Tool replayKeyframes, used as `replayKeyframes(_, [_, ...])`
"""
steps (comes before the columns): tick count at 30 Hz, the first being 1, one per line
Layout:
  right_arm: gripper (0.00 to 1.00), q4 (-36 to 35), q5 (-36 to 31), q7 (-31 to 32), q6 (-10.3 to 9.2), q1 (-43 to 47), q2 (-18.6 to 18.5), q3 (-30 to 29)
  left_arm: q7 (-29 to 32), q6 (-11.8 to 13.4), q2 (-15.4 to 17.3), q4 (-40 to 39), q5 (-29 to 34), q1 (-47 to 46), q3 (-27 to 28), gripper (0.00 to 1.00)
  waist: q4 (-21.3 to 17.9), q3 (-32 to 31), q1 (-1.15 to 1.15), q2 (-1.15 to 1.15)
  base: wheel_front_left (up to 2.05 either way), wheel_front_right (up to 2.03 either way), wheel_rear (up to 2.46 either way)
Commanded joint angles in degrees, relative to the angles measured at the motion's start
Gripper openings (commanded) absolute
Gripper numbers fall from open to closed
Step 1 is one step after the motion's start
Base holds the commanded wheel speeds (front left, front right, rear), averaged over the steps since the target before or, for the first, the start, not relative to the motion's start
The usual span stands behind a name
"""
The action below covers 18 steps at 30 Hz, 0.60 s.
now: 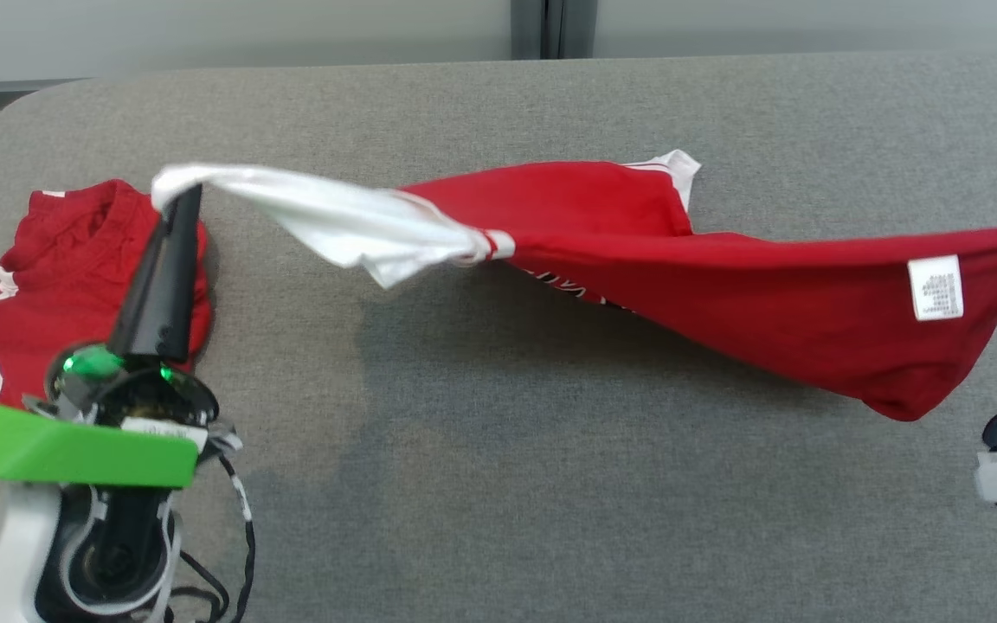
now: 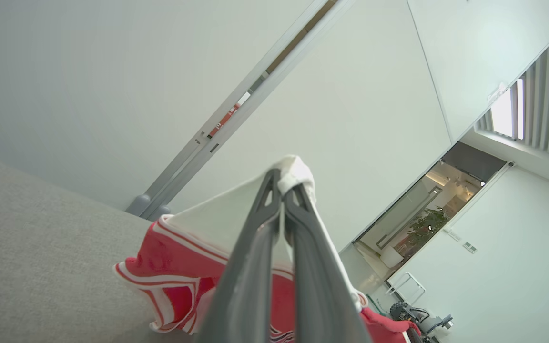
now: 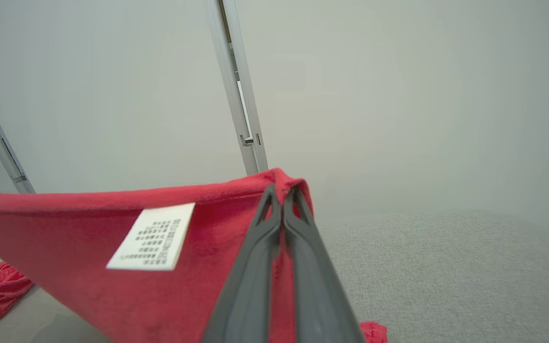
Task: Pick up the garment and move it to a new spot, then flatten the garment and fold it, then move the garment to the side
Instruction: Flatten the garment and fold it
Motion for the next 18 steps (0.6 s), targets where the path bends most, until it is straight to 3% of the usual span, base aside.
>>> replayKeyframes(1, [0.0, -1.95, 0.58, 0.02, 0.01, -1.48, -1.47, -0.83, 0.65, 1.01, 0.14, -1.9, -0.39, -3.12, 0.61, 0.0, -0.51, 0.15, 0.0, 0.0, 0.0, 0.0, 0.0])
replayKeyframes(5, [0.0, -5.91, 2.55, 0.03, 0.01, -5.92, -5.75, -3.17, 2.76, 5.89, -0.41, -5.76, 0.03, -12.43, 1.61, 0.0, -1.44, 1.27, 0.0, 0.0, 0.0, 0.0, 0.0])
replayKeyframes(9, [0.0, -5.64, 4.71, 2.02, 0.01, -14.51, -10.75, -3.93, 6.2, 10.48, 0.56, -4.3, 2.01, -23.51, 1.53, 0.0, -2.61, 3.88, 0.0, 0.0, 0.0, 0.0, 0.0])
replayKeyframes(16, [0.0, 4.1, 6.31, 9.99, -0.02, -38.82, -14.75, 3.7, 12.69, 11.3, 2.28, 10.26, 7.09, -46.32, -2.05, 0.0, -4.55, 12.45, 0.0, 0.0, 0.0, 0.0, 0.0])
replayKeyframes(18, [0.0, 8.25, 6.09, 11.44, 0.01, -47.21, -14.45, 6.89, 14.06, 9.59, 2.81, 16.15, 9.14, -53.34, -3.57, 0.0, -5.02, 15.44, 0.0, 0.0, 0.0, 0.0, 0.0])
